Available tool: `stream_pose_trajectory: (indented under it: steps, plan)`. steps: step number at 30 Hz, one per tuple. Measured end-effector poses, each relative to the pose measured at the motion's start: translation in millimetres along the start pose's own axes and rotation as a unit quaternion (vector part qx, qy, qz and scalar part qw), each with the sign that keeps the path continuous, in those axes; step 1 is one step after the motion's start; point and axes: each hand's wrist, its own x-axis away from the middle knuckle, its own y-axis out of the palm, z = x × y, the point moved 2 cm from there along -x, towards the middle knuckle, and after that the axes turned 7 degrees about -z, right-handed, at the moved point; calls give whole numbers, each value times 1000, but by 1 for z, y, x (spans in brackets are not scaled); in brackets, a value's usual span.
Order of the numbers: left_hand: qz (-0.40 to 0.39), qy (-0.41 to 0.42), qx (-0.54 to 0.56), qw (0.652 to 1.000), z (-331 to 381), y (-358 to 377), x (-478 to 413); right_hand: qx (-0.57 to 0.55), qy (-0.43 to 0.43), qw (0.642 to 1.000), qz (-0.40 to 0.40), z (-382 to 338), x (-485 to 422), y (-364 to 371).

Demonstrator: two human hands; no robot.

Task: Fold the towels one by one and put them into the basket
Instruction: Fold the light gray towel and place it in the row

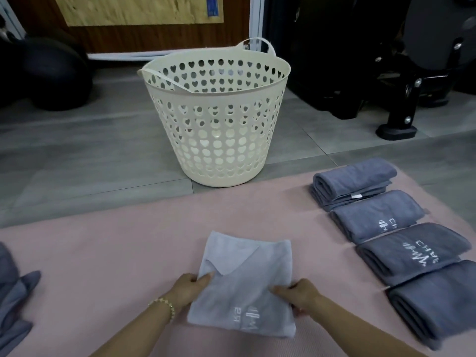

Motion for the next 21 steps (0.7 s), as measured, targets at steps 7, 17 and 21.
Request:
stream_pose_trajectory:
  steps: [7,17,21]
  plan:
    - [-155,-1,-43,987,5,19,10,-82,-49,995,-22,22,6,-19]
    - [145,379,-466,787,17,8,-16,110,-211,961,143,-12,2,-27]
    - [169,221,-157,947,43,-9,-29,173,-254,939,158,-24,3,-17]
